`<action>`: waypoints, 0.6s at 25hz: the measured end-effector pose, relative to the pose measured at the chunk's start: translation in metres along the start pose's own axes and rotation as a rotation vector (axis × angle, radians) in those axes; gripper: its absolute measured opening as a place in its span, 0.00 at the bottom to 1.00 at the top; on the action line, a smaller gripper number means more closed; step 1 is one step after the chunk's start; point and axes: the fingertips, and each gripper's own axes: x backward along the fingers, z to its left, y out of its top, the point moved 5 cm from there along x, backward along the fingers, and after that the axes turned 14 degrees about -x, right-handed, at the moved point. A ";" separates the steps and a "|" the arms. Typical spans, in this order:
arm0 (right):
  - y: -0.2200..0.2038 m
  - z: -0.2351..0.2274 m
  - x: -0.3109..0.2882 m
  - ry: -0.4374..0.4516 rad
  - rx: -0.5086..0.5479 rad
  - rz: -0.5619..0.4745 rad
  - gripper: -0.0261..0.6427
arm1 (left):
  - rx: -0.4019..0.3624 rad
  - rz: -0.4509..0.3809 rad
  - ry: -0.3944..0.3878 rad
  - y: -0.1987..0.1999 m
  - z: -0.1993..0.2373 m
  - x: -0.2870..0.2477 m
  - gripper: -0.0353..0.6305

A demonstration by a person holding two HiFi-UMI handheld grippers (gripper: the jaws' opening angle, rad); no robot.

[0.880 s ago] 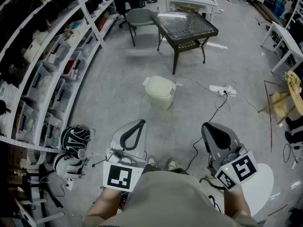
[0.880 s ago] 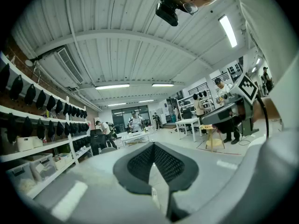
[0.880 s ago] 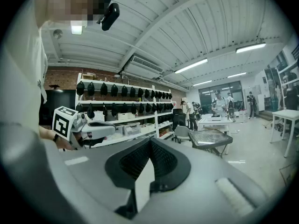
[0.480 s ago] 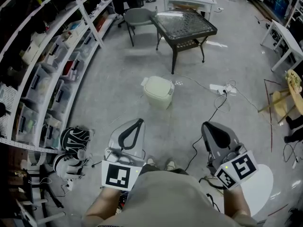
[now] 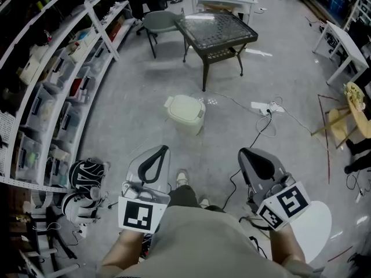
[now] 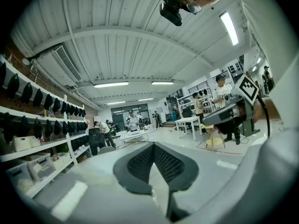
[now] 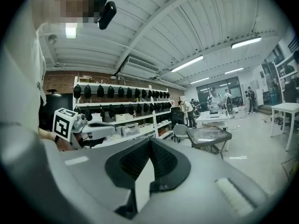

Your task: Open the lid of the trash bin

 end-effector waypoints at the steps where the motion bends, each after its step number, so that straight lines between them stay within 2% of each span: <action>1: 0.001 -0.001 -0.002 0.001 -0.001 0.001 0.04 | -0.003 -0.001 0.000 0.000 0.002 -0.002 0.06; 8: 0.006 -0.018 -0.038 0.000 0.003 0.018 0.04 | -0.001 -0.005 0.001 -0.007 0.023 -0.030 0.06; 15: 0.015 -0.049 -0.101 -0.037 -0.009 0.041 0.04 | 0.019 0.002 -0.010 -0.030 0.069 -0.089 0.06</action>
